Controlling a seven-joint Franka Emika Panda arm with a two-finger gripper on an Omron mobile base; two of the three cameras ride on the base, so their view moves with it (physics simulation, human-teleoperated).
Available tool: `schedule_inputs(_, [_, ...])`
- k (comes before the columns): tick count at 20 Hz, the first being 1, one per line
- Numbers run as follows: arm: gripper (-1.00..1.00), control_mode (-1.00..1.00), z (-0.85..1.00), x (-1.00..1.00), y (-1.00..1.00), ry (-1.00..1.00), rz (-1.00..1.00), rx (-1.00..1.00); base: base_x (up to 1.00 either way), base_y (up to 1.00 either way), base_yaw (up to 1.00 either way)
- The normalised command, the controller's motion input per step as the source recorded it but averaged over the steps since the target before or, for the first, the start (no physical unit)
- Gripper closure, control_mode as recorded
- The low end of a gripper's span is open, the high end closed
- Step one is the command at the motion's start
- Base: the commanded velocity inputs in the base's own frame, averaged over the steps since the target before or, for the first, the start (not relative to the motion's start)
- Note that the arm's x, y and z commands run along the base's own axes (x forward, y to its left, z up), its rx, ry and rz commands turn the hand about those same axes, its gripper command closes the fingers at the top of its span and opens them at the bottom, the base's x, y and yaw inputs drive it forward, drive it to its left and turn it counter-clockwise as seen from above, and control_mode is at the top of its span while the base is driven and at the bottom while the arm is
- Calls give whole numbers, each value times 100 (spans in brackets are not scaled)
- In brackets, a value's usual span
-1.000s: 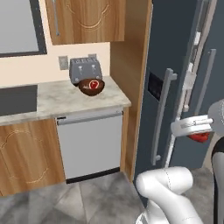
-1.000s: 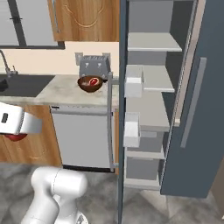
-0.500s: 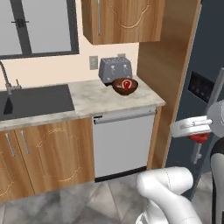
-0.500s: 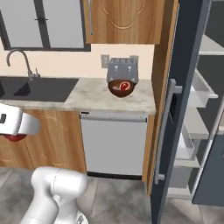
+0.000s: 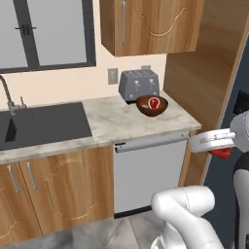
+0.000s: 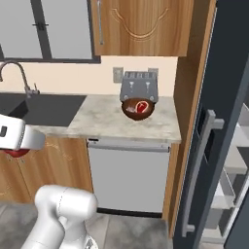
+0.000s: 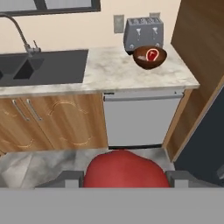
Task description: Take the steak, bell pepper, and garlic from the freezer and place them in the bowl on the counter.
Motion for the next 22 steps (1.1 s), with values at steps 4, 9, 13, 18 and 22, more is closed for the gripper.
schedule_inputs(4, [100,100,0,0,0,0,0,0,65,0,0])
schedule_inputs(9, [100,100,0,0,0,0,0,0,63,0,0])
schedule_inputs(13, [100,100,0,0,0,0,0,0,57,0,0])
schedule_inputs(18, [100,100,0,0,0,0,0,0,50,-5,0])
schedule_inputs(22, [100,100,0,0,0,0,0,0,36,-21,0])
